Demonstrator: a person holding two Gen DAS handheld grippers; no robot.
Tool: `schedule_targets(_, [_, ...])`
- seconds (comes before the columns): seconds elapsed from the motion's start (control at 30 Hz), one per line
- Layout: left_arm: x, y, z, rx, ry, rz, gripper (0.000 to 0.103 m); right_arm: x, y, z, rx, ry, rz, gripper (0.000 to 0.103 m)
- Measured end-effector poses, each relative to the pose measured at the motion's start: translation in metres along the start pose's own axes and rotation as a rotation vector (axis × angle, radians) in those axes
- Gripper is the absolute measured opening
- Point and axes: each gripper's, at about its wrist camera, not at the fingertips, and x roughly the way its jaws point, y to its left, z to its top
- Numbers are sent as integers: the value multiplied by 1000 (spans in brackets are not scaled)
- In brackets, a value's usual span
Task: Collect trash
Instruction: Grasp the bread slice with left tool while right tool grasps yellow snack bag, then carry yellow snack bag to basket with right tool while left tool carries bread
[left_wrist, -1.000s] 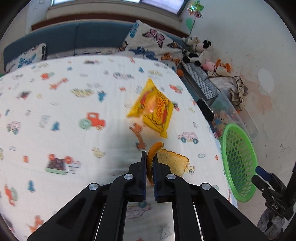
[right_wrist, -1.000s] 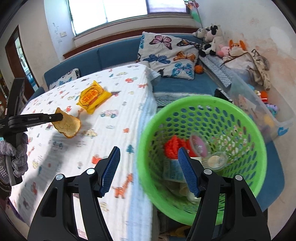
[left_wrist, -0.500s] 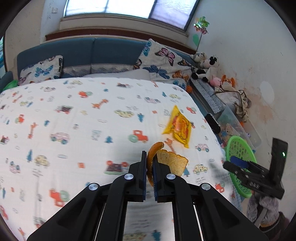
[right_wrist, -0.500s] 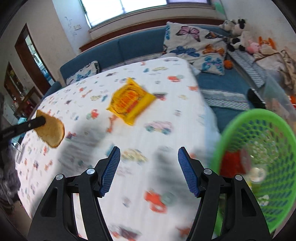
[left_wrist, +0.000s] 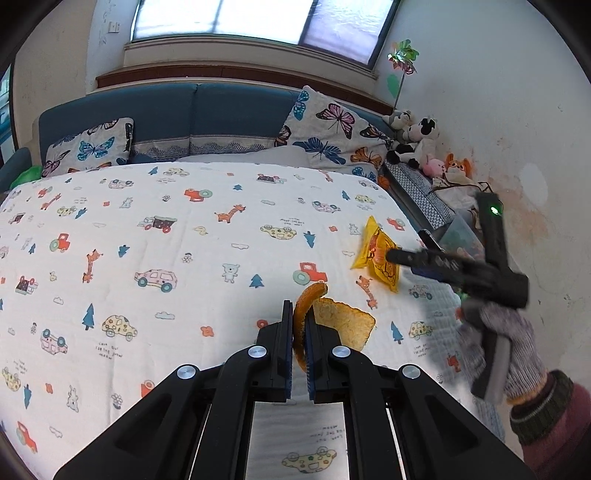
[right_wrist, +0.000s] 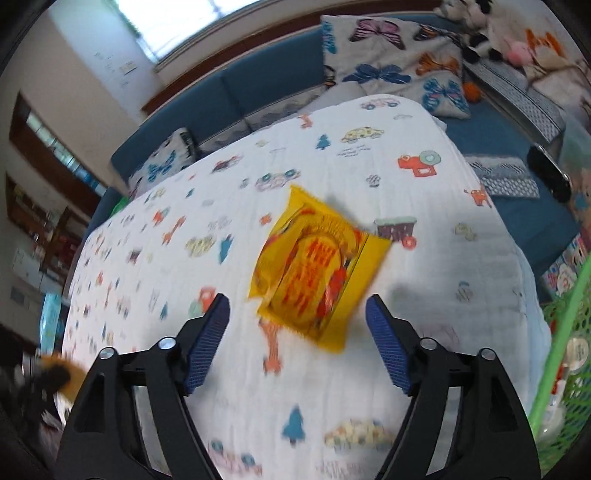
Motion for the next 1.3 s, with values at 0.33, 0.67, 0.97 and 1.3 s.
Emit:
schedule_targets(0.33, [9, 9, -3, 5, 10, -28, 6, 32, -6, 18, 128, 10, -30, 89])
schedule_targets(0.67, [11, 18, -3, -1, 10, -36, 6, 49, -1, 27, 133, 16, -133, 90])
schedule_targets(0.97, [11, 18, -6, -6, 12, -43, 6, 55, 9, 24, 74, 29, -219, 79])
schedule_targets(1.3, [7, 0, -7, 4, 7, -57, 6, 14, -4, 5, 76, 10, -90, 58])
